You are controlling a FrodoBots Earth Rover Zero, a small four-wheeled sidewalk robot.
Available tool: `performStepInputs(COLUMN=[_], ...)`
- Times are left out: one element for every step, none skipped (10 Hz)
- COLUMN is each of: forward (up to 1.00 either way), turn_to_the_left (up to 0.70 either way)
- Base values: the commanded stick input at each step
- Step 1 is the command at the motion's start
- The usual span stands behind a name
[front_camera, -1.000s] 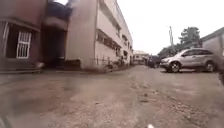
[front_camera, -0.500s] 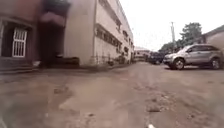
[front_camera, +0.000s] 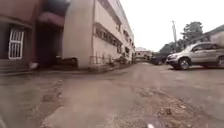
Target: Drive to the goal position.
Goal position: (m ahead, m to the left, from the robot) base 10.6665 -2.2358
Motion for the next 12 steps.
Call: performStepInputs(forward=[0.85,0.85,0.85,0.85,0.85,0.85,0.85,0.85,0.85,0.85,0.85,0.85], turn_to_the_left=[-0.34,-0.34,-0.33,-0.13,0.00,0.00,0.00,0.00,0.00,0.00,0.00,0.00])
